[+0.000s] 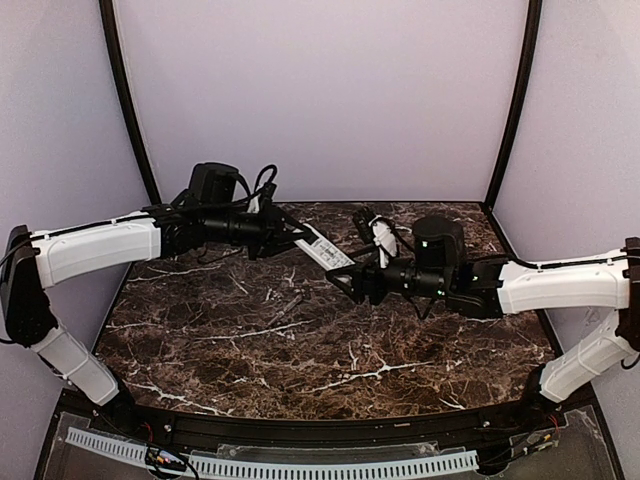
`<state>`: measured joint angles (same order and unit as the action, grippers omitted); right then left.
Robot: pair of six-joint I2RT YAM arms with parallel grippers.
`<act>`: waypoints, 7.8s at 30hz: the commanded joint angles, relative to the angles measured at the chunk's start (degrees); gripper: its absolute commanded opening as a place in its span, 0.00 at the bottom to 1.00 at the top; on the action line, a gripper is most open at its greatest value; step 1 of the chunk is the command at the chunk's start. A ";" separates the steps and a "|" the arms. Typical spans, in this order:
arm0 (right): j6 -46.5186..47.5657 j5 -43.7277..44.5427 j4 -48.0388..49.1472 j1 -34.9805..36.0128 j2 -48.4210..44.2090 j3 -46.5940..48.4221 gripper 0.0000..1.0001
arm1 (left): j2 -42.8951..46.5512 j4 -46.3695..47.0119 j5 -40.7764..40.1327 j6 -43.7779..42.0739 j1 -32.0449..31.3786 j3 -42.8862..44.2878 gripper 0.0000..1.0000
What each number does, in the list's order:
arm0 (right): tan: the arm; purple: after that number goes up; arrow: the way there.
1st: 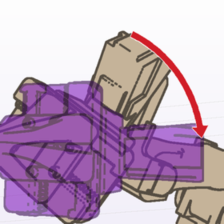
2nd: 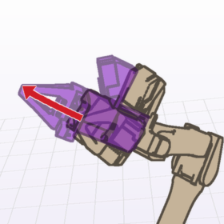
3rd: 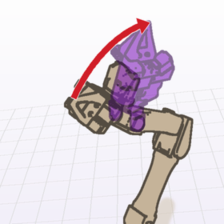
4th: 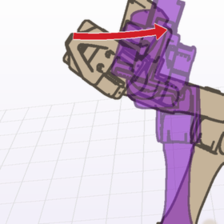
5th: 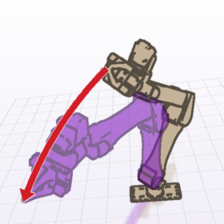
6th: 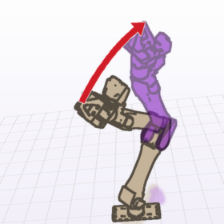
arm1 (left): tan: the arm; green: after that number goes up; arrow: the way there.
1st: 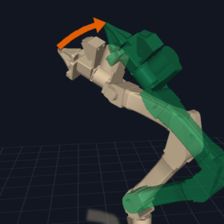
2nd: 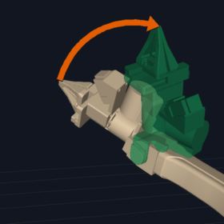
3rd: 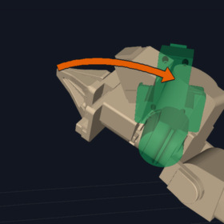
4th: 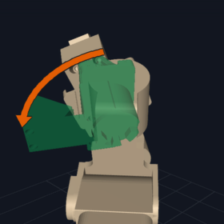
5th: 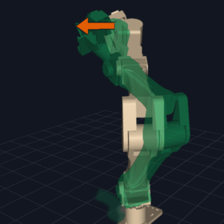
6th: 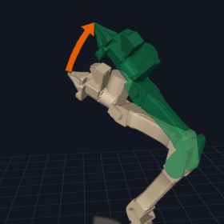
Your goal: Unload the batteries from the remote control
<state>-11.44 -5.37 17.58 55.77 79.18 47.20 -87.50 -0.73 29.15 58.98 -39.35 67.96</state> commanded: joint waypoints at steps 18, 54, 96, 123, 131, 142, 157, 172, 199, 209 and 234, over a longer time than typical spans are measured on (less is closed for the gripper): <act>0.97 -3.61 4.61 -0.13 1.54 -0.03 0.50 | 3.40 3.92 0.85 2.86 0.37 -2.09 0.00; -49.36 -46.61 21.90 -14.78 1.78 3.32 0.00 | 12.55 20.23 7.92 -28.07 0.49 -12.11 0.98; -88.53 -57.54 61.68 -14.42 18.10 4.92 0.00 | 7.56 33.32 30.11 -34.59 0.35 -8.56 0.50; -88.95 -54.59 63.84 -14.35 19.01 5.20 0.88 | 8.56 28.42 25.00 -35.99 0.34 -8.33 0.00; -41.40 -50.73 12.32 -15.48 5.50 10.45 0.99 | 10.40 26.08 18.86 -27.31 0.33 -10.10 0.00; -23.62 -41.20 -2.25 -14.79 -1.42 9.36 0.97 | 11.85 29.17 16.41 -16.86 0.33 -13.10 0.00; -21.22 -39.07 4.09 -10.71 0.48 8.34 0.54 | 9.33 36.78 16.91 -9.28 0.36 -14.31 0.00; -23.01 -41.37 3.80 -10.49 2.12 9.26 0.05 | 10.79 29.14 17.70 -16.72 0.35 -14.57 0.76; -27.39 -47.57 2.38 -9.44 5.19 11.63 0.00 | 14.65 17.67 23.45 -25.87 0.36 -16.19 0.36; -24.87 -46.29 0.35 -9.01 5.58 12.54 0.00 | 13.50 15.98 24.45 -25.66 0.34 -16.20 0.18; -2.91 -35.33 -21.06 -11.69 6.98 19.66 0.70 | 27.36 0.24 8.35 -31.19 4.43 -21.86 0.00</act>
<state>-18.61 -42.15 -1.21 44.95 85.10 64.93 -62.98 4.29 41.39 30.06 -35.79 47.68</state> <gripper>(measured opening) 0.702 0.206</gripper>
